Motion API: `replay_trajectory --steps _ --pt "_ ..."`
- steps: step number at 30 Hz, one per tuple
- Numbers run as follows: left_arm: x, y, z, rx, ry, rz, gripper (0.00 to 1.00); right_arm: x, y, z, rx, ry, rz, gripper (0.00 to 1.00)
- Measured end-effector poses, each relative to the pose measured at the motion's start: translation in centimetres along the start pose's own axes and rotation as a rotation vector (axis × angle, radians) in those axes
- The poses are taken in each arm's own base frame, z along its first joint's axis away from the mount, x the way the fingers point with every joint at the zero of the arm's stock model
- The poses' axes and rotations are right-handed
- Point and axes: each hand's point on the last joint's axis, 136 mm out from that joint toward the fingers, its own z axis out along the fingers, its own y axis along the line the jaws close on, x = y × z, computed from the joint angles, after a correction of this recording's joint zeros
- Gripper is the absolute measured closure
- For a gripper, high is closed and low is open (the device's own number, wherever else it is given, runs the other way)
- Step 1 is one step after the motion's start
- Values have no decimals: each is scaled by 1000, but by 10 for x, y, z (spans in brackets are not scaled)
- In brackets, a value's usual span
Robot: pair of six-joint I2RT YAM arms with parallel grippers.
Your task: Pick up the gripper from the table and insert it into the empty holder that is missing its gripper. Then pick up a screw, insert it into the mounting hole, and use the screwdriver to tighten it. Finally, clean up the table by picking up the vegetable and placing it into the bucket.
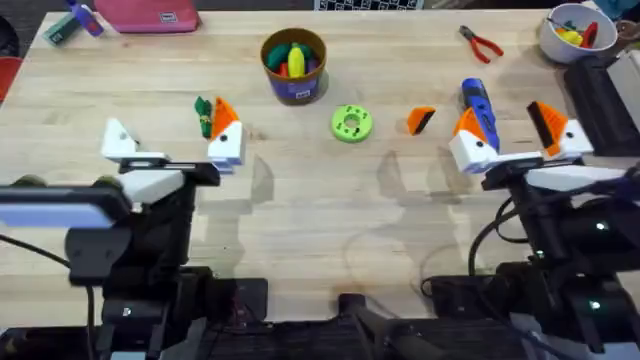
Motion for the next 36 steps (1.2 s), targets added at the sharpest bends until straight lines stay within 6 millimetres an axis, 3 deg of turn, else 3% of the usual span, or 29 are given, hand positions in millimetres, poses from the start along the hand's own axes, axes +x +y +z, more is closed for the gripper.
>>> replay_trajectory --steps 4,9,11,14,19,25,31,36 --pt "-20 0 -1 -1 -57 0 15 -29 0 -4 -2 -65 -3 8" --pt "-44 1 -7 -12 13 0 15 -92 1 -17 -2 -148 -27 8" --pt "-57 4 -10 -29 75 0 16 -112 1 -19 -3 -127 -36 8" --pt "-75 7 -9 -48 183 1 15 -125 1 -13 -6 -28 -36 7" --pt "-84 8 4 -60 429 6 15 -118 0 7 -13 260 -27 7" --pt "-70 9 32 -66 746 6 15 -91 0 24 -23 603 -12 7" --pt "-35 9 55 -77 1010 -3 15 -64 0 22 -29 840 2 8" --pt "4 10 57 -83 1192 -3 16 -41 1 10 -32 972 10 9"
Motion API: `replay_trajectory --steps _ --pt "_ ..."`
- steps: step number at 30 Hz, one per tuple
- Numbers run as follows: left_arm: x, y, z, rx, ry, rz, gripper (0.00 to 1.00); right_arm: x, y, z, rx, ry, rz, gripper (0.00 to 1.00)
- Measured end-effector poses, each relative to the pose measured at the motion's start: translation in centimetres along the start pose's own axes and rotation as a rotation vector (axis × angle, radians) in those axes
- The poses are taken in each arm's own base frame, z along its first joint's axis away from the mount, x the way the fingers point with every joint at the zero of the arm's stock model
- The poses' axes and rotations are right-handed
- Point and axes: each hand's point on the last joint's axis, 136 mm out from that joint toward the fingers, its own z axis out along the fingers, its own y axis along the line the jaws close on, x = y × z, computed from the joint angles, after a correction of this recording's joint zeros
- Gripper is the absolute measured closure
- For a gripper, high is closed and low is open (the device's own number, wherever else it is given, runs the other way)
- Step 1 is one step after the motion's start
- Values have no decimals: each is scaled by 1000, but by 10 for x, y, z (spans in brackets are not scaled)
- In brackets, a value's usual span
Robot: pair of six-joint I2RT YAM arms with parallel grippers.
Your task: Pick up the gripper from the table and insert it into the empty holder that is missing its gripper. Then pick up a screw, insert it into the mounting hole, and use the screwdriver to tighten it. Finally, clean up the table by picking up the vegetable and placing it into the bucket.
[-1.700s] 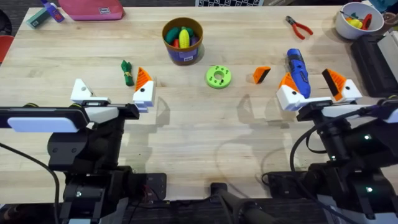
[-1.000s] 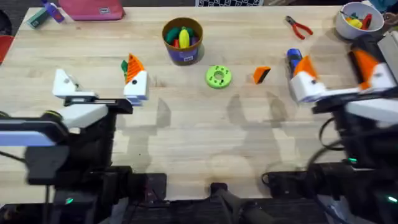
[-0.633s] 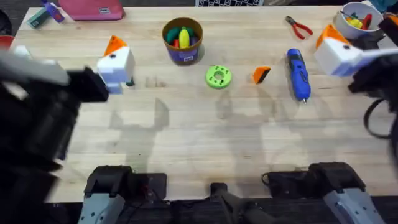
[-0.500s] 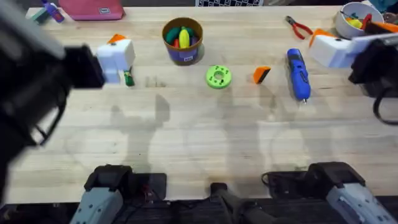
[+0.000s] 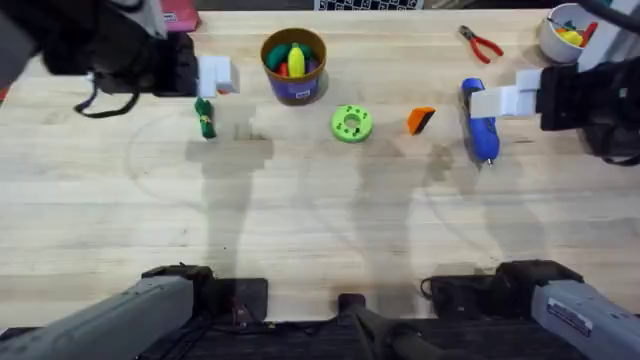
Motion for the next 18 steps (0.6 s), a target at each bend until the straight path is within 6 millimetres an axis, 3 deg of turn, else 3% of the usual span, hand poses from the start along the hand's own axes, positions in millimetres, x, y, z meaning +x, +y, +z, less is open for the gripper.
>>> replay_trajectory --steps 7,12,18 --pt "0 2 28 -7 70 -14 15 0 0 1 0 4 0 7" --pt "-3 28 44 -23 138 -102 11 0 0 1 0 4 3 7" --pt "-10 43 93 -2 261 -177 28 0 0 1 0 4 5 7"
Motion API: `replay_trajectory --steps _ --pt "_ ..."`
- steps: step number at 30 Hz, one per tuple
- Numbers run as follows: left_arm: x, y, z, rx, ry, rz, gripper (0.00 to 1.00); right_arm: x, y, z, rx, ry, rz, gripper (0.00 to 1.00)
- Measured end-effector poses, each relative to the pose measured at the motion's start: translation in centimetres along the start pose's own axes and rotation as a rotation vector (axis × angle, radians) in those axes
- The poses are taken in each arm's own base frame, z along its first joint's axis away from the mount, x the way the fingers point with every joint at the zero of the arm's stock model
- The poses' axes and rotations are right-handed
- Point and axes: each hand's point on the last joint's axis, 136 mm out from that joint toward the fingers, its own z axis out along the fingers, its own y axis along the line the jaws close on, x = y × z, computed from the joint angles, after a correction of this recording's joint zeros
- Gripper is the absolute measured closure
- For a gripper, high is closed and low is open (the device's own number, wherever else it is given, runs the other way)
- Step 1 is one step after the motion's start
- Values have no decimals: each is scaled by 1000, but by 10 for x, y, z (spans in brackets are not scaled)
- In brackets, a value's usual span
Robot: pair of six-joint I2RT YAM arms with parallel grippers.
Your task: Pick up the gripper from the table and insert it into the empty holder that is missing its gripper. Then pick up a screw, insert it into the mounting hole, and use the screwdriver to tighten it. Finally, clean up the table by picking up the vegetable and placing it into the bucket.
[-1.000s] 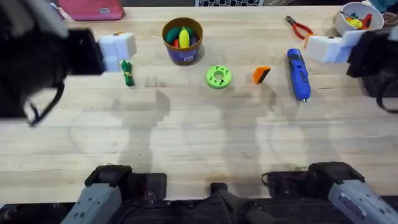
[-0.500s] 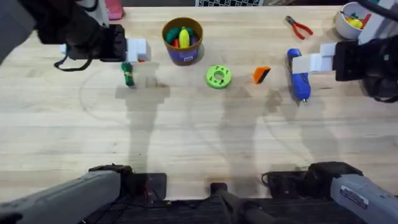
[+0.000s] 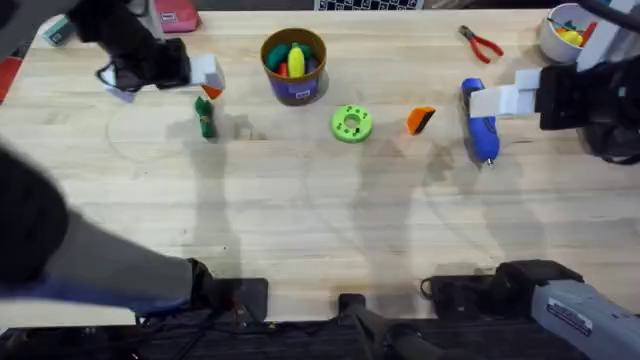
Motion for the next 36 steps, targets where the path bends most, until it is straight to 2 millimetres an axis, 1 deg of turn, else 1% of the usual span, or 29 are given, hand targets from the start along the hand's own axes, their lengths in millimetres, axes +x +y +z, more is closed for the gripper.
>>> replay_trajectory --steps 2,5,8,10,11,13,15,16,17,21,26,29,30,32,36 --pt "-4 -2 23 8 45 -14 44 0 0 0 0 0 0 7" --pt "-1 -2 55 11 111 -35 74 0 0 0 0 0 0 7" --pt "4 -2 79 7 168 -49 141 0 0 0 0 0 0 7" --pt "7 0 91 4 192 -56 264 0 0 0 0 0 0 7" --pt "7 -3 94 20 198 -61 341 0 0 0 0 0 0 7" --pt "3 -4 94 30 181 -65 558 0 0 0 0 0 0 7" --pt "-2 -5 94 46 164 -72 903 0 0 0 0 0 0 7" --pt "-3 -4 94 48 160 -73 969 0 0 0 0 0 0 7" --pt "-4 -3 94 49 159 -77 983 0 0 0 0 1 0 8" --pt "-3 1 93 46 165 -92 981 0 0 0 0 0 0 9" --pt "1 2 92 45 182 -94 982 0 0 0 0 -2 0 7" --pt "5 1 87 47 191 -95 982 0 0 0 0 -2 0 8" --pt "4 1 82 49 182 -94 982 0 0 0 0 -2 0 8" --pt "1 0 67 53 150 -92 982 -1 0 0 0 -2 0 8" --pt "-3 -7 16 63 43 -69 982 -1 0 0 0 -2 0 7"
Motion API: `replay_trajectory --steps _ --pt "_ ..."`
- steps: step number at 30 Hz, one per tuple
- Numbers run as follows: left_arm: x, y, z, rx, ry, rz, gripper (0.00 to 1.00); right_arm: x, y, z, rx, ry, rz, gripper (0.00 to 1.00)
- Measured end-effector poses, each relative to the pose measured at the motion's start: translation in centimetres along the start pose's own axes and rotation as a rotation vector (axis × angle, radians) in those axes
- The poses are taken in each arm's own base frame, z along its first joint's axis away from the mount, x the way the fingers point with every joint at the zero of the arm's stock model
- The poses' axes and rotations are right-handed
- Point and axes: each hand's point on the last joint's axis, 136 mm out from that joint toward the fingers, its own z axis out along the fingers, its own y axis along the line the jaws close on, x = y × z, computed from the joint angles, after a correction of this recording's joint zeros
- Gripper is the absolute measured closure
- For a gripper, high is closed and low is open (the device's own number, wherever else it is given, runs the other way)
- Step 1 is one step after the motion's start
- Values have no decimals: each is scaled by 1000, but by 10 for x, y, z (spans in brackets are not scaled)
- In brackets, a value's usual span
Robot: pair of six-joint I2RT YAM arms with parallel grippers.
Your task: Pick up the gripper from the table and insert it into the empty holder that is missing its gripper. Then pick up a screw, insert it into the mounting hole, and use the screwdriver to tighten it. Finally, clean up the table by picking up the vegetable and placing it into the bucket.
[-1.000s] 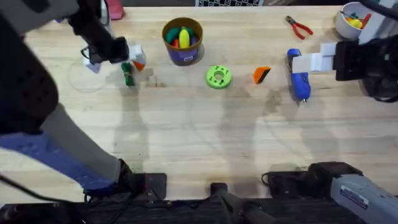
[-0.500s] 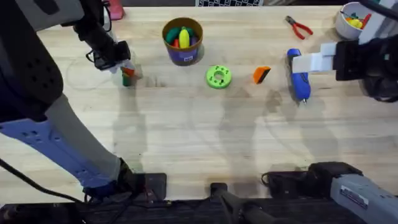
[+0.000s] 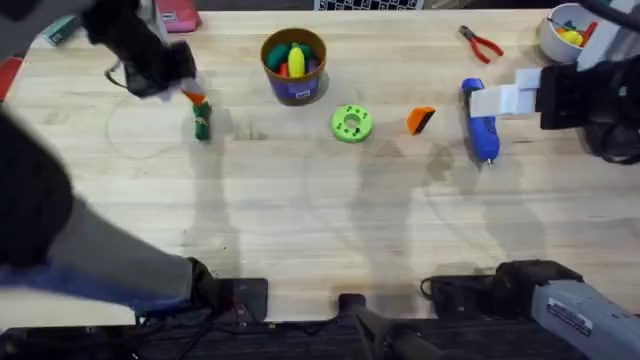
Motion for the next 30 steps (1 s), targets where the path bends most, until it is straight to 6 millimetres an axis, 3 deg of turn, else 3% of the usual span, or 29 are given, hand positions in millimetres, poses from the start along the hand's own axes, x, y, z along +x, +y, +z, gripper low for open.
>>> replay_trajectory --steps 5,11,13,17,18,24,30 --pt "12 -26 -56 29 -119 72 982 0 0 0 0 0 0 7" --pt "58 -46 -85 58 -186 159 981 0 0 0 0 0 0 7" --pt "71 -46 -93 65 -215 168 746 0 0 0 0 0 0 7" --pt "88 -41 -111 73 -286 159 114 0 0 0 0 0 0 7" --pt "91 -40 -113 74 -297 149 39 0 0 0 0 0 0 7" --pt "111 -37 -125 95 -367 132 4 0 0 0 0 0 0 7" --pt "130 -58 -161 192 -511 258 13 0 0 0 0 0 0 8"
